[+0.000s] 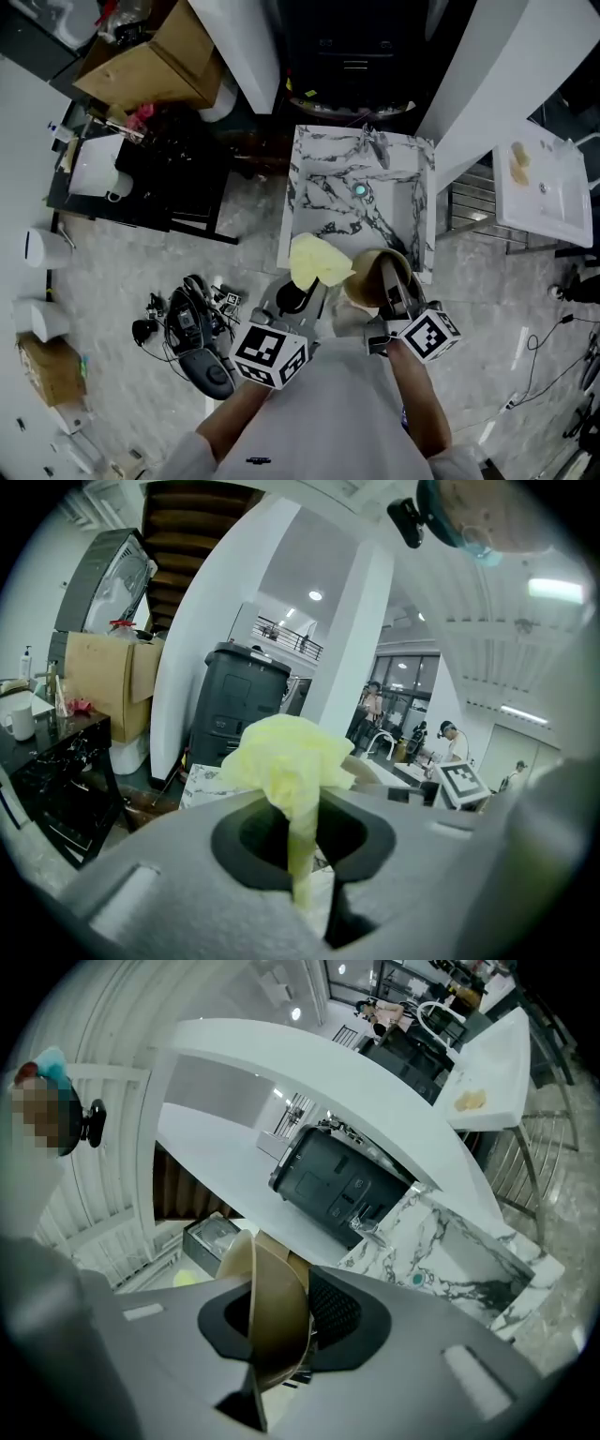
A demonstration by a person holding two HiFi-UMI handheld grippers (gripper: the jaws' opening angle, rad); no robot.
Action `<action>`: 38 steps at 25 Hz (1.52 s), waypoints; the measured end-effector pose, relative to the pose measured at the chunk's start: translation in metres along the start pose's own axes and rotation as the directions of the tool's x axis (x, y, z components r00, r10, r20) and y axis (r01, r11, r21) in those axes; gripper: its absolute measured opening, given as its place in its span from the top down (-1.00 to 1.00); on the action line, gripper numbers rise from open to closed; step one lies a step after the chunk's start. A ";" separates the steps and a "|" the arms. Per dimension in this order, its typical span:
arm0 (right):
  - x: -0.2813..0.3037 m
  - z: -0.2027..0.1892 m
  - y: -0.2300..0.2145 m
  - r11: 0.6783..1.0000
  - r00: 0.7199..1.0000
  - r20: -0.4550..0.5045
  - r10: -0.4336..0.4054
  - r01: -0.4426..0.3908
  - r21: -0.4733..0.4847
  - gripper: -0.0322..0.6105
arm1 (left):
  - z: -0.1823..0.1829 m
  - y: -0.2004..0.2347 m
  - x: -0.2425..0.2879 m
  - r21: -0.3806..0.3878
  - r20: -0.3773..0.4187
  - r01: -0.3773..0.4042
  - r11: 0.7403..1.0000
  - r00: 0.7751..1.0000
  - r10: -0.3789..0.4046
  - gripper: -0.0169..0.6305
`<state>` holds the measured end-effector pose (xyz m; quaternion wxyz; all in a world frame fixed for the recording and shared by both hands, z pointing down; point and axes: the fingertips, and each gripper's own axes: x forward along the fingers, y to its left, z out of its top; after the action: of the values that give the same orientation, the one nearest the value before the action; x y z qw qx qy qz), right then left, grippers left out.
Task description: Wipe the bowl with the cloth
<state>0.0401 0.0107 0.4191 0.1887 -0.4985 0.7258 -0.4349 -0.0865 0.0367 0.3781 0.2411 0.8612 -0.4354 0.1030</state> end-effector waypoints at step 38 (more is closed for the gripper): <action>0.067 0.025 -0.059 0.990 0.990 -0.033 -0.139 0.140 0.032 0.68 | -0.017 -0.047 0.108 -0.008 -0.369 0.227 0.974 0.905 -0.214 0.18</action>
<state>0.0620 -0.0670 0.4648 0.1551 -0.5382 0.6844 -0.4668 0.0162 -0.0070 0.4192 0.3130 0.8745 -0.2807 0.2420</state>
